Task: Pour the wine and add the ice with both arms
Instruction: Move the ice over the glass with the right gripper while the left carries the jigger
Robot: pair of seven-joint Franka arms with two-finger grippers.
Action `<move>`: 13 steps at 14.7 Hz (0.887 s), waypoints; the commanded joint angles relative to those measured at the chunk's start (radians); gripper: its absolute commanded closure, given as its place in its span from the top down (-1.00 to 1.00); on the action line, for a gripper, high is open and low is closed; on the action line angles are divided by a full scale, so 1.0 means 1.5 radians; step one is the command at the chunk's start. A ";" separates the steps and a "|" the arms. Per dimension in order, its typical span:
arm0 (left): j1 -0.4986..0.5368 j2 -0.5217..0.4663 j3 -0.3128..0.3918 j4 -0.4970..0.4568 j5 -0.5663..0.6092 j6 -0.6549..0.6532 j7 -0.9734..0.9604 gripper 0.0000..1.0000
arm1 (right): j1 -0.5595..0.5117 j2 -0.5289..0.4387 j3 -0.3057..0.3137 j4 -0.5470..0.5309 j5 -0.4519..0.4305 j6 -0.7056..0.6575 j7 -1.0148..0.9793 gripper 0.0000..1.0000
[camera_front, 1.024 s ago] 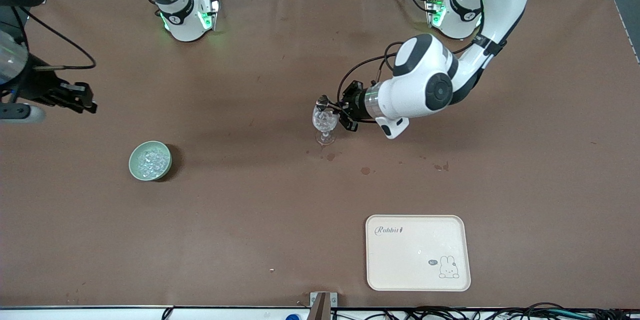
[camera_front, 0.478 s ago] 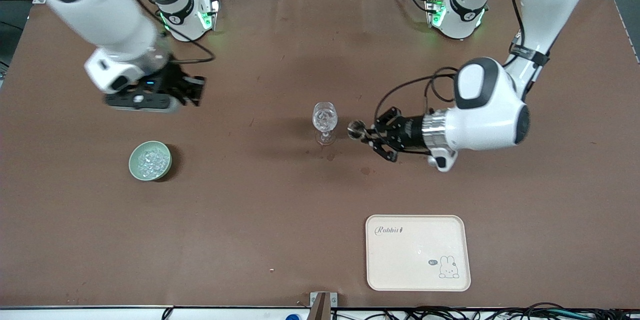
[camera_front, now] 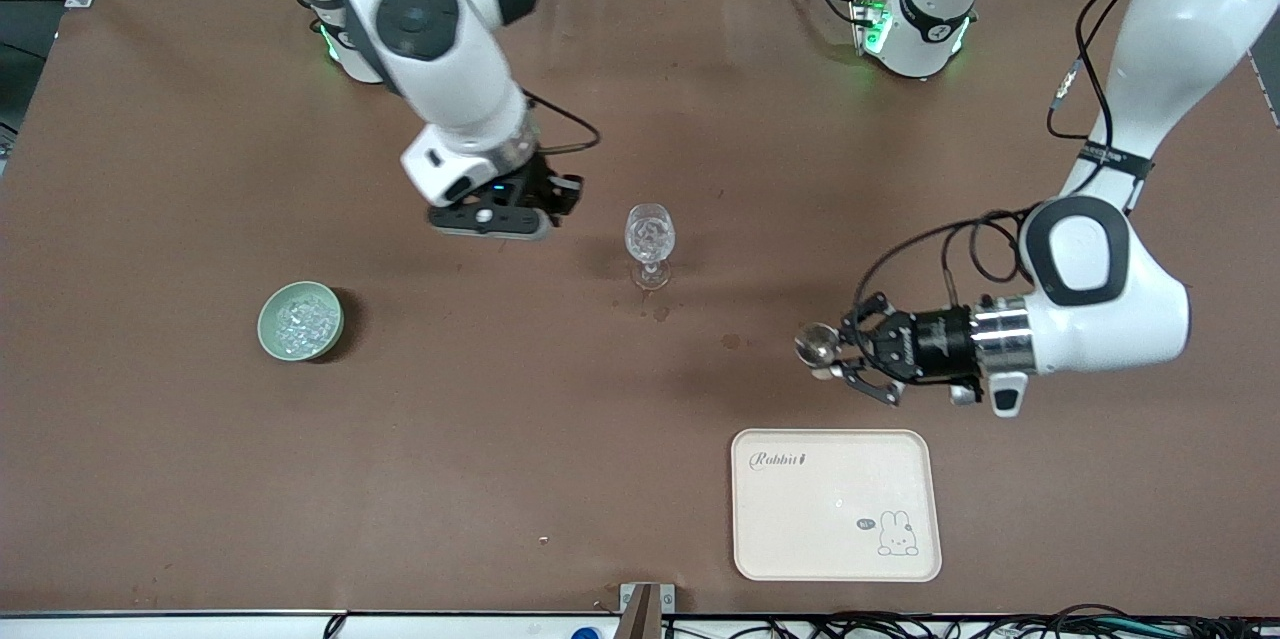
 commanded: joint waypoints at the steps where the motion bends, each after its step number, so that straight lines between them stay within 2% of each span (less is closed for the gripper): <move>1: 0.000 0.119 0.005 0.115 -0.027 0.000 0.033 -0.99 | 0.041 0.073 -0.011 0.089 0.005 -0.007 0.030 -0.97; 4: -0.002 0.195 0.014 0.178 -0.028 0.024 0.055 -0.99 | 0.077 0.099 -0.012 0.091 -0.004 -0.001 0.048 -0.97; 7: -0.004 0.221 0.023 0.179 -0.029 0.097 0.058 -0.99 | 0.102 0.107 -0.012 0.091 -0.013 0.000 0.049 -0.95; 9: -0.004 0.243 0.040 0.190 -0.030 0.099 0.075 -0.99 | 0.114 0.123 -0.012 0.091 -0.014 0.020 0.049 -0.94; 13: -0.002 0.280 0.042 0.211 -0.041 0.100 0.085 -0.99 | 0.116 0.148 -0.012 0.092 -0.023 0.055 0.049 -0.90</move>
